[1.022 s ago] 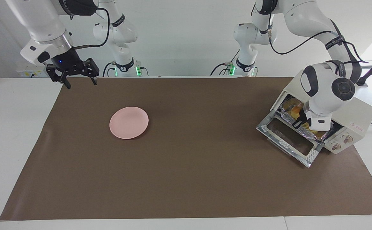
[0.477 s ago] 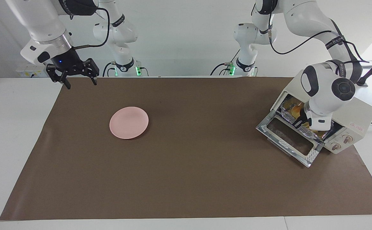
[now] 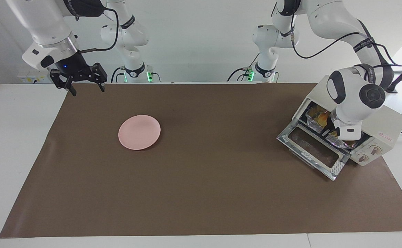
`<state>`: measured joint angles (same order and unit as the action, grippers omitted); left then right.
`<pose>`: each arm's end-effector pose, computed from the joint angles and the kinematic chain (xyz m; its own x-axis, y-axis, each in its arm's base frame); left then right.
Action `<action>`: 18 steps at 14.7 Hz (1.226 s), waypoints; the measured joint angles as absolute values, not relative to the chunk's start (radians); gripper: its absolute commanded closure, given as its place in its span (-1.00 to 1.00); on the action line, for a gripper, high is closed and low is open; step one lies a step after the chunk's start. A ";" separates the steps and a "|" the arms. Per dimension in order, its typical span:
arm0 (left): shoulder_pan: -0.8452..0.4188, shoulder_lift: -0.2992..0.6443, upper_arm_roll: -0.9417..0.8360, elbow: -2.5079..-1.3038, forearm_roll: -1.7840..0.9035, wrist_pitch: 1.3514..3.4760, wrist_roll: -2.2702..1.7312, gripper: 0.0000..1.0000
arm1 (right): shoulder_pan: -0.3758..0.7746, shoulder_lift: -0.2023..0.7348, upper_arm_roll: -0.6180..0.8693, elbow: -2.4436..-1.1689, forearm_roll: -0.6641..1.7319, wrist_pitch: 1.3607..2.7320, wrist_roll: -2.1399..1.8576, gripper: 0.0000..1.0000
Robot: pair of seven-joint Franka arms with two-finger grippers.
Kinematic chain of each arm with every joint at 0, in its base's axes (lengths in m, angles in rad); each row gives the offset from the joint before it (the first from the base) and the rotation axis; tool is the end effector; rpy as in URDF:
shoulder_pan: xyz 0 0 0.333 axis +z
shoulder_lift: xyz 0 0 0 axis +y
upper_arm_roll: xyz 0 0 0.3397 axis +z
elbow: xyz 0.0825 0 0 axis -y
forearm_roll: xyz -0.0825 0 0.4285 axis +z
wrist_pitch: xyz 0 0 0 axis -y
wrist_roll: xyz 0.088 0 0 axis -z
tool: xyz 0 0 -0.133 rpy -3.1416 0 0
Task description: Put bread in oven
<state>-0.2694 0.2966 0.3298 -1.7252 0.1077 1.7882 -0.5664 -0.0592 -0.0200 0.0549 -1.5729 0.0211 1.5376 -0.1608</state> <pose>0.6532 0.0379 0.3829 0.8222 0.5633 -0.0823 0.5236 -0.8050 -0.2788 0.5886 0.0007 0.6301 0.9876 0.1565 -0.0119 0.1562 -0.9875 -0.0222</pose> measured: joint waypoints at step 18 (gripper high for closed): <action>-0.294 0.289 0.315 -1.698 0.109 1.797 -0.568 -1.00 | -0.059 -0.020 0.055 -1.573 0.021 1.538 -0.161 -1.00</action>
